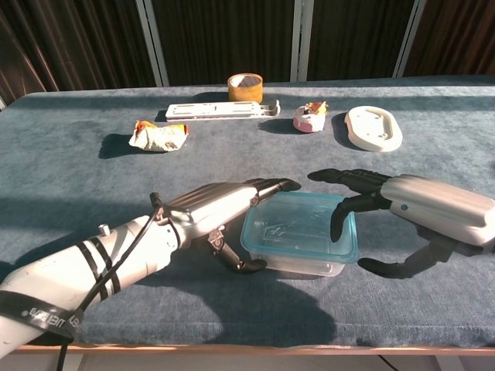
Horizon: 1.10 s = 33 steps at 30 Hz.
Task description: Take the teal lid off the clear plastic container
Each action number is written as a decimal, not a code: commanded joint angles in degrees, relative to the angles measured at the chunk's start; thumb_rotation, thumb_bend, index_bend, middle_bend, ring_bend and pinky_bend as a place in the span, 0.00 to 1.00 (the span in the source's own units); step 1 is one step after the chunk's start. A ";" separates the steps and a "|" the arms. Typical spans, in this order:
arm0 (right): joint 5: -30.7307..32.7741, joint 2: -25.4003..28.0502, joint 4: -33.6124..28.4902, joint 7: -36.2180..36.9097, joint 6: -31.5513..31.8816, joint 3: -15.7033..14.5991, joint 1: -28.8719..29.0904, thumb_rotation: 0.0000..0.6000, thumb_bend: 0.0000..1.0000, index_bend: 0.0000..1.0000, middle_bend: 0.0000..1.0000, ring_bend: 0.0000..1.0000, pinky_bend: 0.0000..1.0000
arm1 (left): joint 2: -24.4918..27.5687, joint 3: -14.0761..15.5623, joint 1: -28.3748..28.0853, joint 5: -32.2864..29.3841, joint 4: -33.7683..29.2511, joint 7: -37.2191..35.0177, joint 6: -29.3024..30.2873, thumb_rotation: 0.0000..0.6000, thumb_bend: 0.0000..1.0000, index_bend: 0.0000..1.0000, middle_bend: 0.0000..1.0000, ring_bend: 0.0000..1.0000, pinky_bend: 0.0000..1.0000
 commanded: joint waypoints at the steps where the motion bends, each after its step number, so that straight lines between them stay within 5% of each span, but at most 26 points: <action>1: -0.09 -1.02 1.33 1.11 0.74 -0.55 0.58 1.00 0.47 0.54 0.04 0.00 0.00 | 0.02 0.01 0.00 -0.06 0.05 0.05 0.11 1.00 0.28 0.00 0.21 0.19 0.23; 33: 3.48 -1.61 1.71 0.55 3.28 -1.84 2.05 1.00 0.47 0.54 0.04 0.00 0.00 | 0.72 1.31 -0.14 -0.02 -1.04 1.76 0.19 1.00 0.28 0.00 0.22 0.20 0.24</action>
